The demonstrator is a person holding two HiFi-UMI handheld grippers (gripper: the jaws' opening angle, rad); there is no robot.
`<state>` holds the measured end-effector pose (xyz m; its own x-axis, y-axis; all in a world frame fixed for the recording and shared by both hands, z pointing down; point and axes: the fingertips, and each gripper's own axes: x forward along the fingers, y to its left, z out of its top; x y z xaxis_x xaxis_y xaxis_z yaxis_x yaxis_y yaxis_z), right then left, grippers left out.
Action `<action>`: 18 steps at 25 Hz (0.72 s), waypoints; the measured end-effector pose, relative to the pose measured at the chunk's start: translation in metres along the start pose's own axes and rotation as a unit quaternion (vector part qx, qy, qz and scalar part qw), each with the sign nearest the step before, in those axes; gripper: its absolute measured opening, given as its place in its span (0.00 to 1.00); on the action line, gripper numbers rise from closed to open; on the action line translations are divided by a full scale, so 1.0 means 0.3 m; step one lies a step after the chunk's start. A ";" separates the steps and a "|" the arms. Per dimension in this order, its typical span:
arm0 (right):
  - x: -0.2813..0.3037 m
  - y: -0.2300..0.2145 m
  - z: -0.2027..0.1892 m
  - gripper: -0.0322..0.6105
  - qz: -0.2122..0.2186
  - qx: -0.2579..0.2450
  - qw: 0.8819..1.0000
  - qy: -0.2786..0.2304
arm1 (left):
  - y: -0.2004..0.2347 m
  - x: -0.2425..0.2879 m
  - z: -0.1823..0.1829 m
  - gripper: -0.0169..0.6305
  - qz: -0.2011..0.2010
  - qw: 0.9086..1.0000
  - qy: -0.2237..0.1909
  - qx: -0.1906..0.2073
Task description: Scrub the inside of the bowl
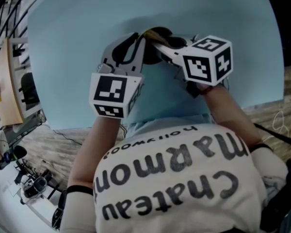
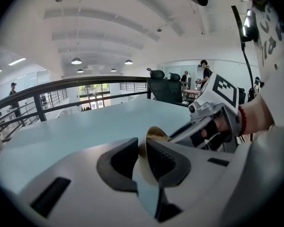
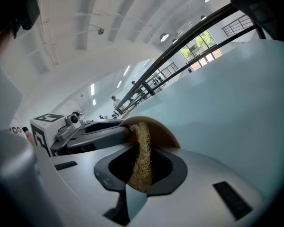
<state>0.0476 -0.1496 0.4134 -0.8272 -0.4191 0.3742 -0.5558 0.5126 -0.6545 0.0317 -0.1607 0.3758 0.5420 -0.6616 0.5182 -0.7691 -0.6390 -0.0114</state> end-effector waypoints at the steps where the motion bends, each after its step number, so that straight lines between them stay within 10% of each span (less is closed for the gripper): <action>1: 0.001 -0.004 -0.001 0.15 -0.003 0.002 1.000 0.002 | 0.000 0.001 0.002 0.10 -0.001 1.000 -0.002 0.003; 18: -0.060 -0.093 0.009 0.15 -0.045 0.019 0.999 -0.009 | 0.010 0.021 -0.003 0.10 0.008 1.000 0.003 -0.007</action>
<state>0.0782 -0.1585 0.4231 -0.7721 -0.4754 0.4218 -0.6242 0.4427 -0.6437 0.0325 -0.1665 0.3797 0.5276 -0.6689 0.5237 -0.7826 -0.6225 -0.0068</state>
